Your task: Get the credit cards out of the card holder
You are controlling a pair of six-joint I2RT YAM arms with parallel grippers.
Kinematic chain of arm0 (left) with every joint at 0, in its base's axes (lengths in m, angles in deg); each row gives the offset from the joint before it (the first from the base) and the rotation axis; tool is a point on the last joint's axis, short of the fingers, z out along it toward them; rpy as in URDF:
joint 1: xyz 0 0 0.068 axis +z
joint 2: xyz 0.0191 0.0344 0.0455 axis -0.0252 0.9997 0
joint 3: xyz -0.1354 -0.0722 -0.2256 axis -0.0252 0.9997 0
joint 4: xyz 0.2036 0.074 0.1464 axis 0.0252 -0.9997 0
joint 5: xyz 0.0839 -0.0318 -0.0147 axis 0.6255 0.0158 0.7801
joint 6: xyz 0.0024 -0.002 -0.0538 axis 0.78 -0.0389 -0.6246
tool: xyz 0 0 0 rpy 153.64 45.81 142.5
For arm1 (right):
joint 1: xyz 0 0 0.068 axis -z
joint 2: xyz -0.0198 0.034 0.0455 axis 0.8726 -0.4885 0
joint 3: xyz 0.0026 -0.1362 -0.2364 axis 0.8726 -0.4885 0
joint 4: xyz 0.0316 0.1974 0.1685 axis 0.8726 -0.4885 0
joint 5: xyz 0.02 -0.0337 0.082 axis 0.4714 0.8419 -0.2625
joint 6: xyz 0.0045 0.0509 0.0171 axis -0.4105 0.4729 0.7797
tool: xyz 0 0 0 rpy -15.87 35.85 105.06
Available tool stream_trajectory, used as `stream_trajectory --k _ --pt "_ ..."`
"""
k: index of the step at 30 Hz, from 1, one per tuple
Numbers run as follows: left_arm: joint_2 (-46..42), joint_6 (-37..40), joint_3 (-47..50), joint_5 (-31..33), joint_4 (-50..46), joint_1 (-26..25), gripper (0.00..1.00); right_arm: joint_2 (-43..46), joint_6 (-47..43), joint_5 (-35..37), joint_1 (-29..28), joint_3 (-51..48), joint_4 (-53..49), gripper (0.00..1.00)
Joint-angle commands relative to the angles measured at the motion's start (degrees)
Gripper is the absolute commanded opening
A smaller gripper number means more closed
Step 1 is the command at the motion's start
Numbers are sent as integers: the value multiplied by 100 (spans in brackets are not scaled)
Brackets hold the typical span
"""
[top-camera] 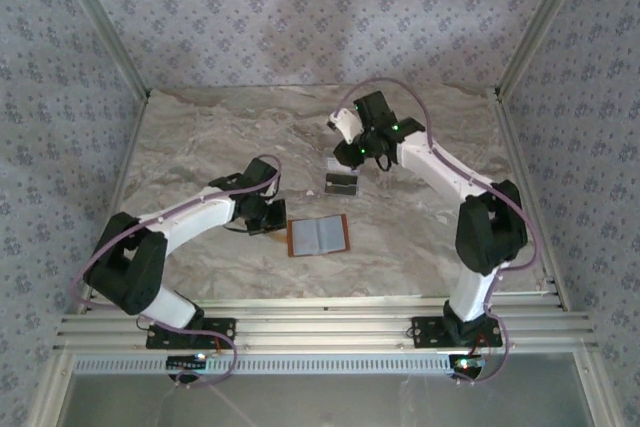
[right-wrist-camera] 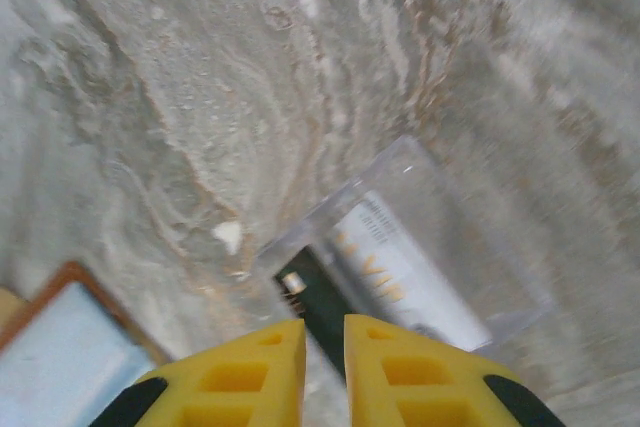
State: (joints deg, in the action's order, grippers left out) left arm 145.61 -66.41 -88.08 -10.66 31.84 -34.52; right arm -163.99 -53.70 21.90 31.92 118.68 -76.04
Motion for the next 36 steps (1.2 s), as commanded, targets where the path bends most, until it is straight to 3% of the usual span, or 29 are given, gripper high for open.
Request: stream_trajectory --k 1,5,8,22,36 --pt "190 -27 40 -388 252 33 7 265 2408 -545 -99 -534 617 14" --pt "372 2 32 -608 381 31 6 302 3757 -861 -253 -1028 686 9" --pt "531 27 22 -769 458 43 6 344 4160 -798 -496 -1258 636 8" --pt "749 -40 300 -816 505 108 1 -144 5375 -927 -1332 -1583 995 19" --pt "687 -12 637 -1085 773 315 0 -1149 5800 -1250 -1790 -1209 1422 22"
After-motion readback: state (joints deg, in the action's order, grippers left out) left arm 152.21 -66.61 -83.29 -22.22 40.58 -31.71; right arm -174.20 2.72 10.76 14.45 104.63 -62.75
